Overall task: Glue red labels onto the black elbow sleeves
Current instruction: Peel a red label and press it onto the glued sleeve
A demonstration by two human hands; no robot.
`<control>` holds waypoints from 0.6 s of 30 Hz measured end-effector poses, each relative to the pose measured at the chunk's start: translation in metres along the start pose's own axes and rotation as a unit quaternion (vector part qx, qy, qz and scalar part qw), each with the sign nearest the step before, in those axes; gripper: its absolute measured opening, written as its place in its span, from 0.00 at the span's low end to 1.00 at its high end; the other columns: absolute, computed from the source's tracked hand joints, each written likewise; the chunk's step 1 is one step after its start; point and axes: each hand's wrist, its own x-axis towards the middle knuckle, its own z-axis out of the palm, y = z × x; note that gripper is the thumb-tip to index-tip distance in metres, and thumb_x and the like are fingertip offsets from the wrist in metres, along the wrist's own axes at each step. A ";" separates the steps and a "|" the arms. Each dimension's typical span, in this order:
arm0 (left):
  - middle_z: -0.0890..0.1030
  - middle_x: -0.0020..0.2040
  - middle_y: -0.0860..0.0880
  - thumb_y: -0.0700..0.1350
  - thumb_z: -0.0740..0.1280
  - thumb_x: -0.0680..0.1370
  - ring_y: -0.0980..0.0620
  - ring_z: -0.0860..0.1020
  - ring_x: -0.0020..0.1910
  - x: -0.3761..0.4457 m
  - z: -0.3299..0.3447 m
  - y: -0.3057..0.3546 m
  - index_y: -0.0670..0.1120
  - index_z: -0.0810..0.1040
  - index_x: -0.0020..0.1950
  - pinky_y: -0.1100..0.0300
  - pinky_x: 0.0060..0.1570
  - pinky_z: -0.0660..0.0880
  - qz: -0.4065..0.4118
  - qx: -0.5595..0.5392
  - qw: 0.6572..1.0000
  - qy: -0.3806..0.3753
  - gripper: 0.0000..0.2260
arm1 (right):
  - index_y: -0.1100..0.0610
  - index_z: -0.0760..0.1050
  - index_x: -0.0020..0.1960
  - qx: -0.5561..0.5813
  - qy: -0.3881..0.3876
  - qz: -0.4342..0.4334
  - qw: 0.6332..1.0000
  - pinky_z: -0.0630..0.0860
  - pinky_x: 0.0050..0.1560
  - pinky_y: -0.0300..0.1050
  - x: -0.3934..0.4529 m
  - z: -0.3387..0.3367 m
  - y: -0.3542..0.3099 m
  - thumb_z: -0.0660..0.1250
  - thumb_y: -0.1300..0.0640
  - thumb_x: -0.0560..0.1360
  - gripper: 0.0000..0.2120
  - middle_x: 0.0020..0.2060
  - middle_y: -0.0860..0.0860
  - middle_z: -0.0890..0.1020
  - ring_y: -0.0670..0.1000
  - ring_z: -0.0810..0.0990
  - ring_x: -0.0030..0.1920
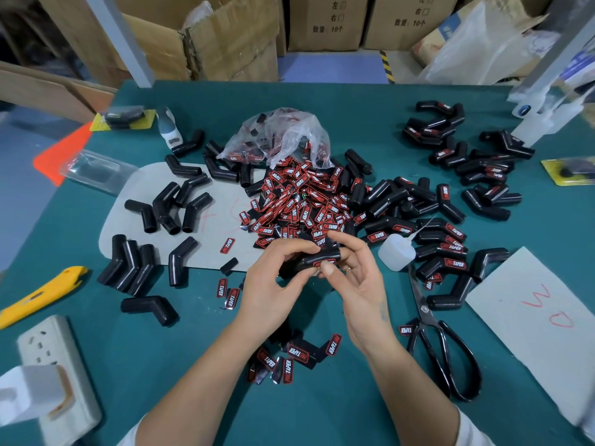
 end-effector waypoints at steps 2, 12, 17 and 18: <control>0.83 0.59 0.59 0.45 0.72 0.78 0.50 0.82 0.61 0.000 0.000 0.000 0.65 0.78 0.62 0.52 0.61 0.79 -0.003 -0.008 1.000 0.000 0.18 | 0.48 0.77 0.71 0.001 0.003 0.002 1.000 0.77 0.60 0.48 0.000 -0.001 0.001 0.73 0.54 0.77 0.22 0.55 0.69 0.74 0.56 0.78 0.52; 0.83 0.59 0.56 0.44 0.72 0.78 0.47 0.82 0.62 0.002 0.000 -0.005 0.63 0.79 0.61 0.48 0.63 0.78 -0.019 -0.036 0.999 0.003 0.17 | 0.49 0.77 0.69 0.000 0.017 -0.006 1.000 0.79 0.59 0.46 -0.002 0.004 -0.009 0.68 0.58 0.81 0.17 0.51 0.60 0.82 0.52 0.85 0.51; 0.83 0.58 0.55 0.40 0.74 0.78 0.49 0.81 0.62 0.003 -0.003 -0.005 0.64 0.79 0.60 0.59 0.62 0.76 -0.025 -0.056 0.998 0.002 0.19 | 0.51 0.75 0.71 -0.043 0.015 -0.013 0.999 0.79 0.56 0.41 -0.004 0.008 -0.014 0.67 0.61 0.83 0.17 0.51 0.55 0.86 0.51 0.87 0.52; 0.83 0.58 0.56 0.39 0.73 0.78 0.48 0.81 0.62 0.003 -0.002 -0.005 0.63 0.79 0.60 0.58 0.63 0.76 -0.026 -0.053 0.998 0.000 0.20 | 0.51 0.75 0.72 -0.047 0.011 -0.013 0.999 0.79 0.57 0.42 -0.004 0.008 -0.014 0.68 0.62 0.83 0.19 0.52 0.53 0.86 0.49 0.86 0.52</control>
